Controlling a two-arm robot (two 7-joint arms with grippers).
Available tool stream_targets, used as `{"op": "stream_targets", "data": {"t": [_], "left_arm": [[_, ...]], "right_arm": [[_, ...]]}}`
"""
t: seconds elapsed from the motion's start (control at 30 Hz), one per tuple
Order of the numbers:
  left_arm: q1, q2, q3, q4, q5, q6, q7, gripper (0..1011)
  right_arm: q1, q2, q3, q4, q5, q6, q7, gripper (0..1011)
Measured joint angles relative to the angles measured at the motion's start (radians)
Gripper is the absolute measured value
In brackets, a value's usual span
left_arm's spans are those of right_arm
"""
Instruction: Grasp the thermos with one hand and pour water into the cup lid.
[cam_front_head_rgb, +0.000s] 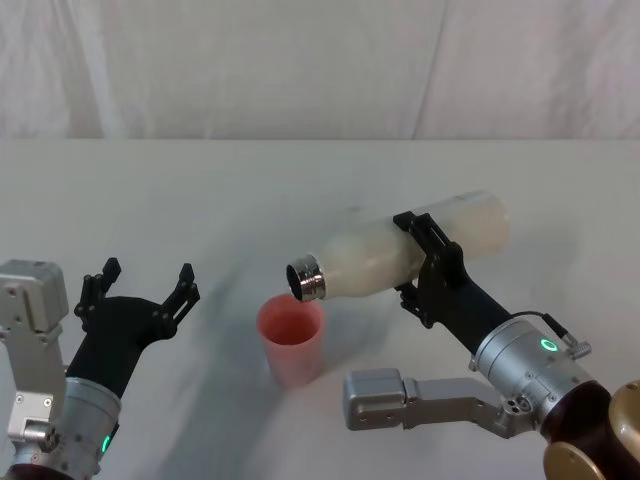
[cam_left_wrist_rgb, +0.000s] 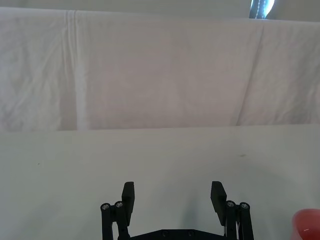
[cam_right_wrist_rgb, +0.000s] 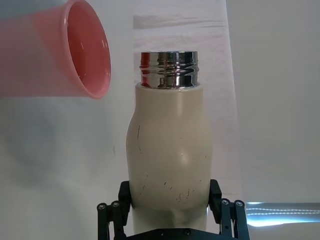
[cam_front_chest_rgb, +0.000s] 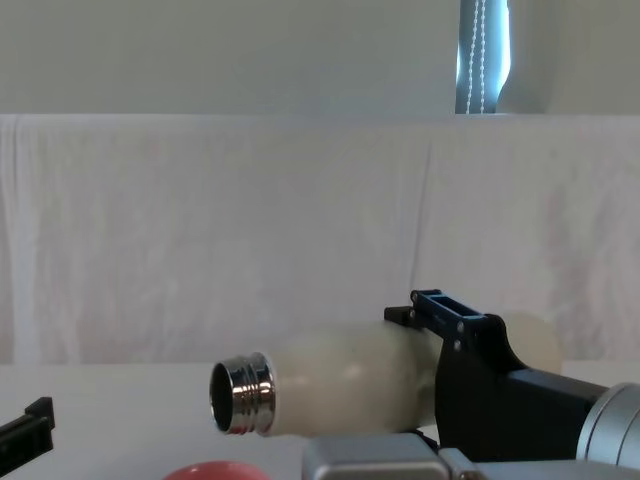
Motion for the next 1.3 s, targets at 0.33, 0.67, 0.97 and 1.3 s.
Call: {"op": "stream_targets", "data": {"t": [0.33, 0.67, 0.97, 1.3], "left_arm": [[0.0, 0.0, 0.0, 0.0, 0.0, 0.0, 0.0, 1001], [0.0, 0.0, 0.0, 0.0, 0.0, 0.0, 0.0, 1001], [0.0, 0.0, 0.0, 0.0, 0.0, 0.0, 0.0, 1001], [0.0, 0.0, 0.0, 0.0, 0.0, 0.0, 0.0, 1001]], "right_arm": [[0.005, 0.005, -0.002, -0.003, -0.009, 0.003, 0.003, 951], [0.01, 0.01, -0.007, -0.007, -0.022, 0.007, 0.008, 951], [0.015, 0.013, -0.012, -0.011, -0.03, 0.011, 0.013, 951], [0.015, 0.015, -0.012, -0.017, -0.032, 0.014, 0.016, 951]]}}
